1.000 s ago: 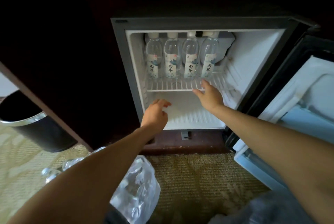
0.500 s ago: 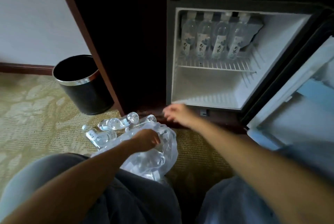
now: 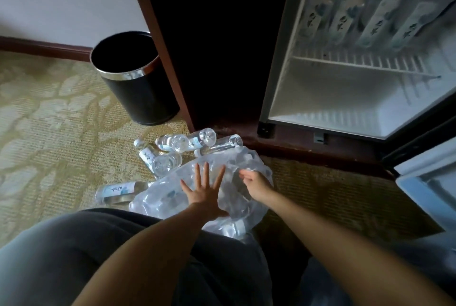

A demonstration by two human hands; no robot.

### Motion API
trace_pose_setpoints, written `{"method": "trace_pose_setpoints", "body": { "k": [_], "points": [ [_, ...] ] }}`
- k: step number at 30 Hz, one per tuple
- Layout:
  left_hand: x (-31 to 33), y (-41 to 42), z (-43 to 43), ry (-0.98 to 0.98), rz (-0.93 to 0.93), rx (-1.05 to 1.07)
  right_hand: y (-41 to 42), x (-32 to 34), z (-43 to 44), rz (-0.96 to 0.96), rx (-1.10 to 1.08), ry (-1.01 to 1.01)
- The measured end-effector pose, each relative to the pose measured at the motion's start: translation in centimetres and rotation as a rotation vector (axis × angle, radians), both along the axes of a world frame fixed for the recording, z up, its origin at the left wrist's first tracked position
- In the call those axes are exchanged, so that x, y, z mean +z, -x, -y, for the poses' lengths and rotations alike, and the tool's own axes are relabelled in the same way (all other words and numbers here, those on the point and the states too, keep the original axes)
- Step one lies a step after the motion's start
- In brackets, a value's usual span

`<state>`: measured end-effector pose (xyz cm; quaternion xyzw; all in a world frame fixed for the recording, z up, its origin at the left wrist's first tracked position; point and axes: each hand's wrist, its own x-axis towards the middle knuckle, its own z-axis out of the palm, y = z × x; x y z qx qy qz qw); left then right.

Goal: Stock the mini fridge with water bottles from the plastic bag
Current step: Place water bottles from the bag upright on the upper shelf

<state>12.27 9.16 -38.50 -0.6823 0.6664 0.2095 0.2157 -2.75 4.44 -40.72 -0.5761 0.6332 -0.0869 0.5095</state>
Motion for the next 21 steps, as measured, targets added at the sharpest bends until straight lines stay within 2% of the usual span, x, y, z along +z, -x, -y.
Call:
{"method": "trace_pose_setpoints", "body": {
  "k": [4,10,15,18,21],
  "points": [
    [-0.9,0.0,1.2,-0.047,0.044,0.032,-1.7,-2.1,0.5,0.017,0.011,-0.039],
    [-1.2,0.4,3.2,-0.141,0.134,0.023,-4.2,-5.1,1.6,-0.150,-0.057,-0.160],
    [-1.8,0.3,3.7,-0.140,0.155,0.017,-4.8,-7.0,3.0,-0.237,-0.109,-0.114],
    [-1.8,0.2,4.4,-0.139,0.142,0.017,-4.4,-5.2,3.9,-0.300,0.027,-0.220],
    [-1.9,0.2,5.1,-0.146,0.123,0.024,-3.3,-5.1,4.8,-0.396,0.086,-0.070]
  ]
}}
